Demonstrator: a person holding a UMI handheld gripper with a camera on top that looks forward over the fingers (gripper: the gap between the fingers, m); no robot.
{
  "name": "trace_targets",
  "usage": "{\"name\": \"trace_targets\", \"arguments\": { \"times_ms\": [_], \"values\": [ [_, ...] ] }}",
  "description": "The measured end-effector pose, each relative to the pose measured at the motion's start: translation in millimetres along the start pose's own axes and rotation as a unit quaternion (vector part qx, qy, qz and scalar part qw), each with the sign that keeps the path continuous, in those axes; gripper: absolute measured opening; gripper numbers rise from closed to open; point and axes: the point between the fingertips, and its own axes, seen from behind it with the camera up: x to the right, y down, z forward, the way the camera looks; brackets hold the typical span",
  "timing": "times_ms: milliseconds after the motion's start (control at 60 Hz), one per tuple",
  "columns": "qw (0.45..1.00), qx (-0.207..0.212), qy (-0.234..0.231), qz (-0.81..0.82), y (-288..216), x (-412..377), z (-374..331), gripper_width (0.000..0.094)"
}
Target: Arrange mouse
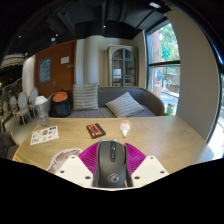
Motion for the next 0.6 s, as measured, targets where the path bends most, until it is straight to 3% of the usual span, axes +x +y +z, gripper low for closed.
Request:
{"name": "trace_targets", "arguments": {
  "times_ms": [100,250,350,483,517,600],
  "values": [
    [0.999,-0.026,-0.017,-0.021,19.9,-62.9,26.5,0.0380],
    [0.993,-0.107,-0.030,-0.036,85.4,-120.9,64.9,0.0393],
    [0.991,-0.120,-0.009,-0.056,105.0,-123.2,73.5,0.0416],
    [0.989,-0.131,-0.031,-0.065,111.6,-126.3,72.7,0.0486],
    [0.988,-0.130,-0.045,-0.068,110.7,-127.9,67.7,0.0536],
    [0.990,-0.104,-0.065,-0.072,95.3,-126.9,48.1,0.0853]
  ]
}}
